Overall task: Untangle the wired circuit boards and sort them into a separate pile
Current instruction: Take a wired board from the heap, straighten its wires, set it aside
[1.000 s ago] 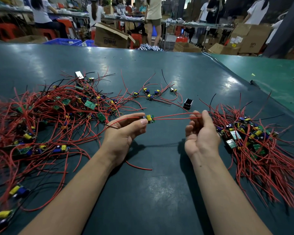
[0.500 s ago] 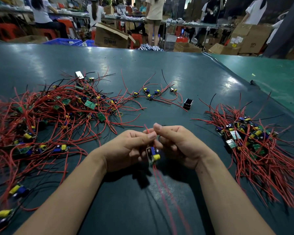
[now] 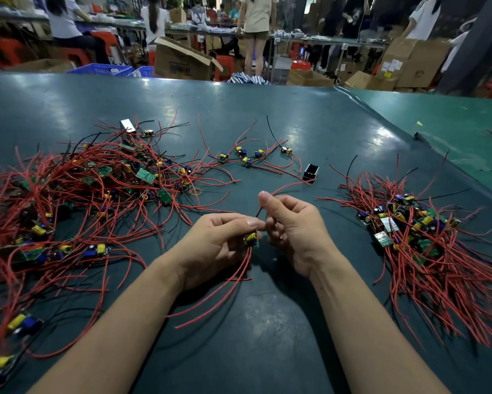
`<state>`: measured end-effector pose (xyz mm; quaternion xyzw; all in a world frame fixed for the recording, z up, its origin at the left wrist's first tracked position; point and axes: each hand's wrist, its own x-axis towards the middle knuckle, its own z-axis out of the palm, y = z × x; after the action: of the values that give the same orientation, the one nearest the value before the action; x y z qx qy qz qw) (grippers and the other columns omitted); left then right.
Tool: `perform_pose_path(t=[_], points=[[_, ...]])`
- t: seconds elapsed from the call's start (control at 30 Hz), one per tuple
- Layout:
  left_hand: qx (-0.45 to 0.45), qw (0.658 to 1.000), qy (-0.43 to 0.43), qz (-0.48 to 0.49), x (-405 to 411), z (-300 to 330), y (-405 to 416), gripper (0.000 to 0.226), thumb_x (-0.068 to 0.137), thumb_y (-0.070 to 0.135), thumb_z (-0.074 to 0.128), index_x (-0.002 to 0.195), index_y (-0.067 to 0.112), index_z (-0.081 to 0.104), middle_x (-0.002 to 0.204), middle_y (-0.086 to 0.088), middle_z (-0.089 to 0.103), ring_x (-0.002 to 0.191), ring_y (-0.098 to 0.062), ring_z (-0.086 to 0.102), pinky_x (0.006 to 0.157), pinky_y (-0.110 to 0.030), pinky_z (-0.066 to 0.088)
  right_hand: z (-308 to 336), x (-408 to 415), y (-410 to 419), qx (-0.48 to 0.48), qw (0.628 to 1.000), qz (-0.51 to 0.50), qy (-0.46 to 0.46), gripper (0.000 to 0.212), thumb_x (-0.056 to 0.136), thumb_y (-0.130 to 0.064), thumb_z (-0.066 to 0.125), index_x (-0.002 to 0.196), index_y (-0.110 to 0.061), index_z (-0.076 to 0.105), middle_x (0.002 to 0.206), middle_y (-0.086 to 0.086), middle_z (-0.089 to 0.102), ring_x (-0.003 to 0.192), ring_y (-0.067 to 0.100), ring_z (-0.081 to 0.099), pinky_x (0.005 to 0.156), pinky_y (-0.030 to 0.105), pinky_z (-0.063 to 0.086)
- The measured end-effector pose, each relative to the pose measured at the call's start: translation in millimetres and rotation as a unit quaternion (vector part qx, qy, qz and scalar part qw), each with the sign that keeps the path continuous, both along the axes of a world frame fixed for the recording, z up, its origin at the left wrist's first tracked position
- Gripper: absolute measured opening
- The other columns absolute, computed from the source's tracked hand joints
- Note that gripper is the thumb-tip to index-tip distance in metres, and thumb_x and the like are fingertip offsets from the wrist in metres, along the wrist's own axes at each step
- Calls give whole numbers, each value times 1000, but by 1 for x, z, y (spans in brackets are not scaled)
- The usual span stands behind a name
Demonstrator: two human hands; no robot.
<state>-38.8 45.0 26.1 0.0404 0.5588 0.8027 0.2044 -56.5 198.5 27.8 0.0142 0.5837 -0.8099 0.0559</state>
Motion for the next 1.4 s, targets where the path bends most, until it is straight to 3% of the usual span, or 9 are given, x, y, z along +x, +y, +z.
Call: perform_pose_path(t=[0.1, 0.2, 0.43, 0.57, 0.67, 0.9, 1.13, 1.23, 1.4], points=[[0, 1000, -4, 30, 1, -1, 3, 22, 71, 19, 68, 83, 1, 68, 69, -7, 65, 60, -12, 60, 60, -24, 50, 1, 3, 5, 38, 996, 81, 11, 28, 68, -34, 75, 82, -9, 73, 50, -1, 50, 39, 7, 29, 35, 13, 21], [8, 998, 9, 54, 1, -2, 5, 18, 74, 16, 64, 81, -1, 66, 66, -7, 64, 57, -13, 57, 55, -24, 48, 0, 4, 7, 78, 992, 100, 21, 26, 65, -35, 76, 77, -11, 77, 58, 4, 53, 40, 5, 28, 37, 14, 19], [-82, 986, 101, 103, 1, -1, 6, 26, 84, 13, 64, 62, 11, 77, 71, -11, 66, 58, -8, 56, 59, -18, 43, 1, -3, 12, 64, 995, -69, 31, 17, 82, -26, 75, 72, -12, 75, 46, -6, 41, 38, 5, 29, 36, 15, 22], [-105, 986, 99, 83, 3, -1, 6, 30, 89, 12, 62, 64, 13, 77, 61, -5, 63, 52, -8, 53, 48, -14, 38, 0, -8, 19, 90, 976, -191, 60, 18, 85, -26, 75, 71, -14, 74, 46, -6, 46, 39, 7, 32, 38, 16, 27], [-112, 987, 93, 72, 5, 2, 5, 28, 87, 16, 63, 64, 14, 77, 56, -2, 61, 50, -9, 47, 44, -15, 30, -3, -7, 15, 112, 966, -215, 93, 23, 88, -27, 72, 69, -15, 73, 47, -6, 47, 41, 9, 35, 40, 19, 29], [-117, 988, 99, 30, 7, 2, 4, 20, 76, 28, 66, 64, 17, 78, 58, 2, 64, 56, -8, 55, 52, -15, 39, 0, -12, 13, -73, 985, -154, -25, 40, 95, -22, 60, 58, -13, 51, 39, -6, 27, 31, 7, 25, 35, 14, 20], [-122, 986, 111, 8, 6, 0, 0, 19, 75, 27, 66, 67, 17, 79, 69, -7, 68, 60, -10, 57, 55, -15, 46, -4, -11, 16, -10, 976, -217, 22, 24, 89, -20, 72, 68, -7, 68, 60, -1, 61, 35, 6, 35, 35, 17, 27], [-121, 986, 116, 5, 6, -1, 1, 19, 75, 27, 65, 67, 17, 79, 69, -6, 69, 60, -8, 60, 56, -15, 47, -3, -10, 15, 0, 966, -258, 30, 28, 89, -23, 72, 65, -8, 68, 48, -5, 52, 33, 8, 34, 35, 17, 27], [-130, 983, 131, -12, 6, -1, -1, 22, 67, 39, 73, 68, 18, 79, 68, -5, 69, 61, -10, 57, 57, -17, 43, -1, -15, 18, -149, 966, -193, -91, 36, 94, -20, 63, 63, -10, 47, 39, -7, 29, 31, 5, 22, 31, 16, 17]])
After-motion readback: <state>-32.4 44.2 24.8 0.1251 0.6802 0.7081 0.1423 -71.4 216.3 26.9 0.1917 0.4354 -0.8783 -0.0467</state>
